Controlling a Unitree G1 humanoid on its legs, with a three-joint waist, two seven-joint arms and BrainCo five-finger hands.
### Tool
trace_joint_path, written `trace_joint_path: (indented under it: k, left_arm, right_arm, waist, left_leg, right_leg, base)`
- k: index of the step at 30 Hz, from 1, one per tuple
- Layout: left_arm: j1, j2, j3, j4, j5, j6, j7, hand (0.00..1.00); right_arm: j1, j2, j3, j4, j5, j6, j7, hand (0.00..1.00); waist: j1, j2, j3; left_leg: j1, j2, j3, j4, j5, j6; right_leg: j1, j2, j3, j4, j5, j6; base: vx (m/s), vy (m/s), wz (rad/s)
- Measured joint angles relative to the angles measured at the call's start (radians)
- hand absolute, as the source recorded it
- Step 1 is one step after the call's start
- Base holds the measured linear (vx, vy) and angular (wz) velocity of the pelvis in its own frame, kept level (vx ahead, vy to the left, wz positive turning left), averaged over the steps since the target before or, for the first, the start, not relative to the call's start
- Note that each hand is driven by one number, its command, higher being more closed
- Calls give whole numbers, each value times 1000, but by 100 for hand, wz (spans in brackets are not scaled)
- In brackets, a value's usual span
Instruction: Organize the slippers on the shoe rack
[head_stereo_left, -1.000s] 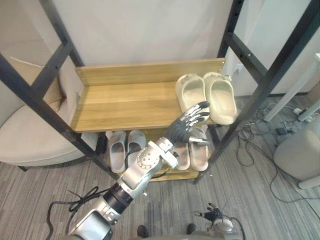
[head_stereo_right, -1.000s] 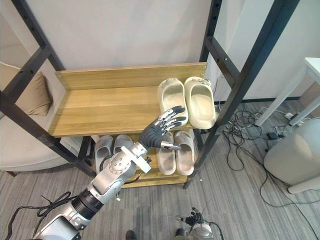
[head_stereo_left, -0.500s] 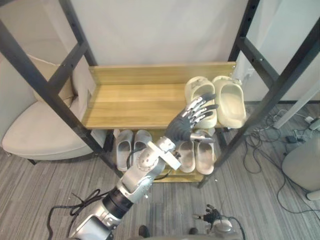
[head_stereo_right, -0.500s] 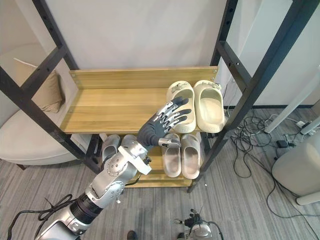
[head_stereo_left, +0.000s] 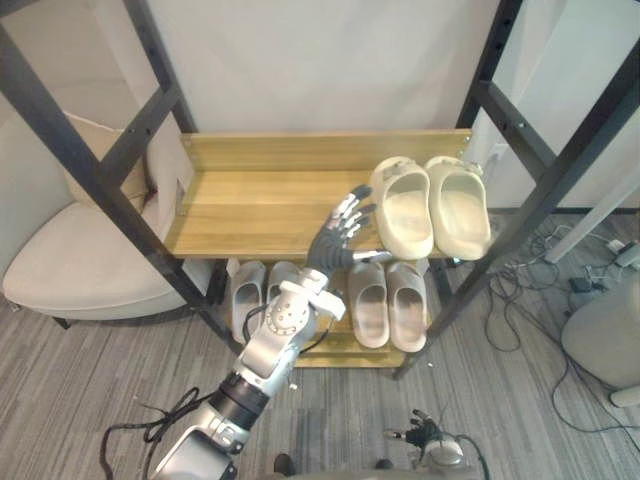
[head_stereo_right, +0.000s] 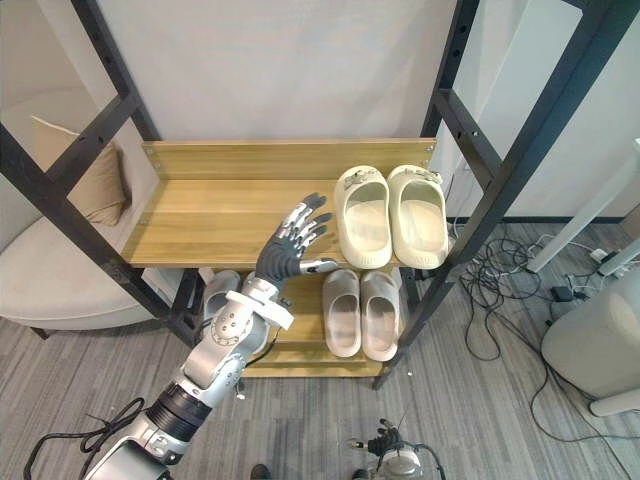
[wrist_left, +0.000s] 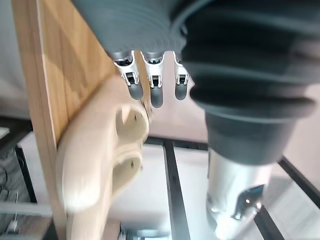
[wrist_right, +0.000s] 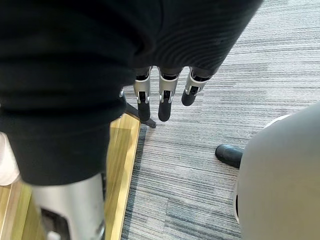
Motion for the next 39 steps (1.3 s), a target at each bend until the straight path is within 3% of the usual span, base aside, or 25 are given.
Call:
trace_joint_path:
  k: [5,12,39]
  left_arm:
    - [-31,-3,51,46,0,0,45,0]
    - [-91,-19,50,91,0,2,45,0]
    - [-183,-87,-56,269,65,23,45,0]
  right_arm:
    - [3,4,-9,-1,0,0,-1,0]
    - [9,7,-30,-7,0,1,-1,0]
    - [33,29,-125,-42,31,2,-7,0]
  waist:
    - [-1,-4,0]
    - [-2,-6,-1]
    - [-15,-12,-1]
  left_leg:
    - [2,1,11,0,0,0]
    - [3,1,25,0,0,0]
    - [1,2,49,0,-1,-1]
  right_leg:
    - [-1,0,6,-1,3,1]
    - [-15,0,22,-2,9,2]
    - [-29,-1,47,-2,20,2]
  base:
    - [-31,4,-4]
    - [-40,7,-7]
    - [-13,0,-2]
